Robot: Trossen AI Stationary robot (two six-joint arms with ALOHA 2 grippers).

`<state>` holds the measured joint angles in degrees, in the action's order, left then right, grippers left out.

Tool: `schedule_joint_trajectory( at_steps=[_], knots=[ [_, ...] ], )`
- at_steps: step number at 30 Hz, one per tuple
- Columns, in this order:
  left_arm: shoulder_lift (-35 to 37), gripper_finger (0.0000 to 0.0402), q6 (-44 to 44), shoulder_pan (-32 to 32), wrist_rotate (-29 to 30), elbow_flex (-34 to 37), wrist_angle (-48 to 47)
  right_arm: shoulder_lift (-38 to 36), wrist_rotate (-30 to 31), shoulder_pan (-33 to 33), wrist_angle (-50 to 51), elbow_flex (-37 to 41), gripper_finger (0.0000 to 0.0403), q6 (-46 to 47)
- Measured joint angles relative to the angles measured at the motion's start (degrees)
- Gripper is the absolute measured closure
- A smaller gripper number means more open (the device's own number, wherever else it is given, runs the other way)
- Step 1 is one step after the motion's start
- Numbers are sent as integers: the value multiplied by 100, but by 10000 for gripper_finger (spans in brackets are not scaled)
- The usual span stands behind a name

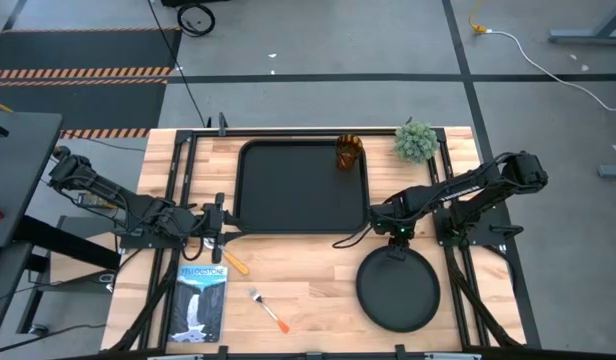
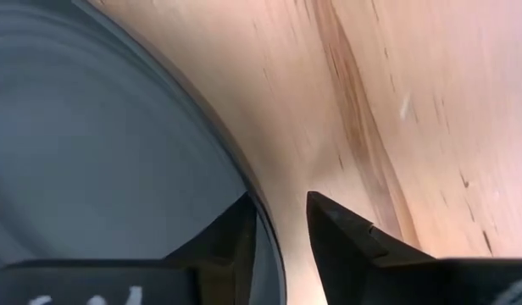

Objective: Pick and place plate/cup/fork/spoon on tray
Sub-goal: Put the black plate on the black tray at the bottom of the brown glass

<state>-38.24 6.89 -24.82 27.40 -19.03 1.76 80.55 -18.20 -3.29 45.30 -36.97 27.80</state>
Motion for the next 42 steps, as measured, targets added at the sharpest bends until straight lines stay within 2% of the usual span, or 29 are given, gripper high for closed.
schedule_joint_trajectory(
  at_steps=[11,16,27,33,42],
  knots=[
    [0,299,3,0,0,0,-2,-4,-30,0,-2,0,366,-28],
    [0,299,38,0,-2,0,24,-7,-104,-2,-31,0,388,83],
    [0,299,302,0,-2,2,17,-7,-146,-2,-18,0,389,215],
    [0,299,302,0,-2,2,15,-5,-387,0,-24,0,390,284],
    [0,299,427,0,-2,2,13,-4,-575,-2,-70,0,390,931]
  ],
)
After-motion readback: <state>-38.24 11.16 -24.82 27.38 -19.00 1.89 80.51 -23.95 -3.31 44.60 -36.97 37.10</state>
